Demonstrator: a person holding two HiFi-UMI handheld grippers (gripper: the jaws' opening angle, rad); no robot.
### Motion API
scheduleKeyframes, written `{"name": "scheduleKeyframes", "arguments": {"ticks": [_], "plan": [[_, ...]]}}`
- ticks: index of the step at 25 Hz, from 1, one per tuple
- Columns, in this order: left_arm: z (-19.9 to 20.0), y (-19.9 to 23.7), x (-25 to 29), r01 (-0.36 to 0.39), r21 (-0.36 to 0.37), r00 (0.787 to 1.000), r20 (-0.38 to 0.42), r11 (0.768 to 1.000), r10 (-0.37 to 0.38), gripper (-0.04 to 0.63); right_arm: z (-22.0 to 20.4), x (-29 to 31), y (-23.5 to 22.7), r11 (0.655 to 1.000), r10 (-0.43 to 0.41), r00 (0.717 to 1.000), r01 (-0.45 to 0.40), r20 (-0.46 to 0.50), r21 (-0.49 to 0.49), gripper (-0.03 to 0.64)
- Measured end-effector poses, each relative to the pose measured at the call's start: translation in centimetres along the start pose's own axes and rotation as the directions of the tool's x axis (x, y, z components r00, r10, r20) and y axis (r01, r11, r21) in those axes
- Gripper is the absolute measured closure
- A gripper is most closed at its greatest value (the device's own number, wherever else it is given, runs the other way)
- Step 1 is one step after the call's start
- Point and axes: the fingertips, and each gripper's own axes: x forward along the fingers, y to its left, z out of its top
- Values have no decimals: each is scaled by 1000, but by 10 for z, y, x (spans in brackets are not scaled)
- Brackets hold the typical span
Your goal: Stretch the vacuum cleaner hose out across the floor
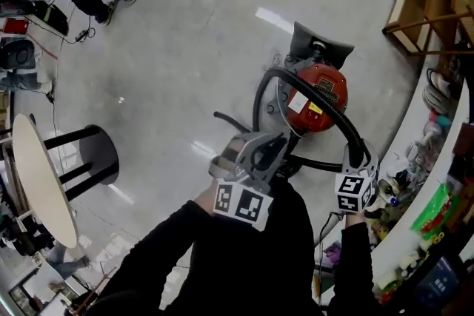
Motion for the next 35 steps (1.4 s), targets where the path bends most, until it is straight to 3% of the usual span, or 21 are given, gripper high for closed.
{"name": "scheduleKeyframes", "arguments": {"ticks": [1,3,6,9,11,14,15,16,17,20,22,24,27,29,31,35], "plan": [[7,-5,3,29,75,999,-32,997,-27,495,5,-19,3,1000,-2,1000,2,0,-3,453],[17,-17,10,102,225,992,-101,969,-81,332,22,-57,7,1000,-2,1000,2,13,-13,453],[36,-28,15,176,409,980,-162,895,-119,248,59,-106,16,999,5,999,-3,50,-34,454],[59,-36,31,172,564,984,-142,808,-110,219,83,-138,34,998,28,998,-25,59,-49,456],[65,-53,48,216,666,976,-148,714,-157,205,85,-148,49,998,47,998,-45,51,-51,457],[42,-98,65,356,787,929,-238,505,-284,204,86,-154,71,997,67,996,-64,53,-49,462],[32,-110,68,391,796,913,-269,462,-308,204,88,-155,78,996,76,995,-73,58,-58,463],[24,-118,67,416,791,900,-288,448,-327,234,90,-157,83,994,91,994,-86,64,-67,463],[20,-123,64,433,779,892,-298,453,-340,413,90,-159,89,992,110,991,-105,73,-69,465],[7,-121,49,470,744,878,-341,475,-336,428,90,-173,97,989,147,981,-143,126,-36,476],[-2,-104,38,484,724,875,-376,491,-307,428,94,-187,91,993,116,979,-116,167,-9,474],[-9,-72,25,479,691,878,-394,541,-272,428,95,-201,83,993,101,977,-109,188,35,397],[-3,-16,-2,447,603,887,-394,661,-241,428,78,-205,94,973,165,966,-193,199,130,350],[11,10,-25,419,548,897,-373,724,-237,428,57,-200,111,953,210,964,-239,163,184,333],[24,16,-56,410,502,903,-343,762,-260,428,31,-195,131,944,222,971,-237,93,229,322],[41,16,-126,395,457,913,-289,797,-287,426,20,-180,156,932,183,983,-183,31,313,310]]}}
